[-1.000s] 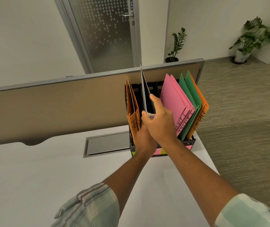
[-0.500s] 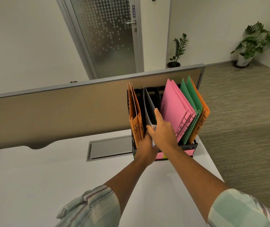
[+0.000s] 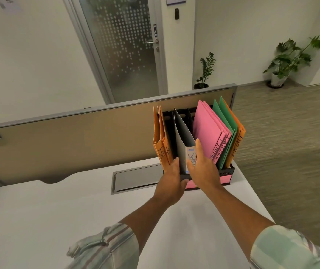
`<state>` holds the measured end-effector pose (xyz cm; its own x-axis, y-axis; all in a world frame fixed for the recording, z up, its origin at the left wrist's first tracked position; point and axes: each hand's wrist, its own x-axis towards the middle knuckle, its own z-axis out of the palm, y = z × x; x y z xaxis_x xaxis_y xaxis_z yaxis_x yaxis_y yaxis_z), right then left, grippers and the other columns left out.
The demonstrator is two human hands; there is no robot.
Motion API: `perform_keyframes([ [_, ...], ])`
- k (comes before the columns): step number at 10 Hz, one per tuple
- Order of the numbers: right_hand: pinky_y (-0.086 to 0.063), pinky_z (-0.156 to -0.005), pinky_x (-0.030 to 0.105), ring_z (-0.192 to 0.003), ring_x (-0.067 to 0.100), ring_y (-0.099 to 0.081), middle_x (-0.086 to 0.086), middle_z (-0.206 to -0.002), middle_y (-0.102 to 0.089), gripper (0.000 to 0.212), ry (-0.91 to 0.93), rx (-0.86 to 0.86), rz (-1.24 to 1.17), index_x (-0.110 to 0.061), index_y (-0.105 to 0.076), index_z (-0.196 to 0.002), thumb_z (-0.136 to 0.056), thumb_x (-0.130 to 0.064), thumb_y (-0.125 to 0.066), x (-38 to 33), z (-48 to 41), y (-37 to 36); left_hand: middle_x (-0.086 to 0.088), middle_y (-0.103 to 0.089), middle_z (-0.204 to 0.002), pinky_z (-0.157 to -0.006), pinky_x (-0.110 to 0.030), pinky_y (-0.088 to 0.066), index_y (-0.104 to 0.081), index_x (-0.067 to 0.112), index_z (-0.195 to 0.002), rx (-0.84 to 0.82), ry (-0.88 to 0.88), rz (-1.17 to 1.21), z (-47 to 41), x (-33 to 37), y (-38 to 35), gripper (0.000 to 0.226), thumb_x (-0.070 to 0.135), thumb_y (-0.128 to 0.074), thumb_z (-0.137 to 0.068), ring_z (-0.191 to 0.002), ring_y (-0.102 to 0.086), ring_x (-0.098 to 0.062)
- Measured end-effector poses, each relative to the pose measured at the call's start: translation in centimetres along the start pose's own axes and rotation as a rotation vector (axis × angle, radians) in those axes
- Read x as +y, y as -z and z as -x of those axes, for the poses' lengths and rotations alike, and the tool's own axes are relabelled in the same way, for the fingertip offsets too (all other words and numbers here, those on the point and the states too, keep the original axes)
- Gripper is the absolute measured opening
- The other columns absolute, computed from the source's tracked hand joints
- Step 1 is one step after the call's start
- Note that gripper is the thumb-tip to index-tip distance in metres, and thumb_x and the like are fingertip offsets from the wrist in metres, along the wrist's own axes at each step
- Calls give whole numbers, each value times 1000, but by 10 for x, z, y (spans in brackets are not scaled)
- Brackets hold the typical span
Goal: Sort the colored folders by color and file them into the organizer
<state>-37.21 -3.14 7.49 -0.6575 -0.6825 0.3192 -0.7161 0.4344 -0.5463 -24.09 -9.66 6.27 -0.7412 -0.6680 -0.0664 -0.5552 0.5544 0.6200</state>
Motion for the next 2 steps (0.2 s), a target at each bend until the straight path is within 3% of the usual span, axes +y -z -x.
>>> perform_keyframes([
  [2, -52, -104, 46, -134, 30, -53, 8, -152, -49, 86, -24, -58, 151, -20, -18, -159, -94, -52, -65, -1, 43, -8, -3, -31, -171, -129, -50, -31, -23, 22, -163, 112, -90, -244, 37, -31, 18, 77, 53, -59, -102, -158, -31, -31],
])
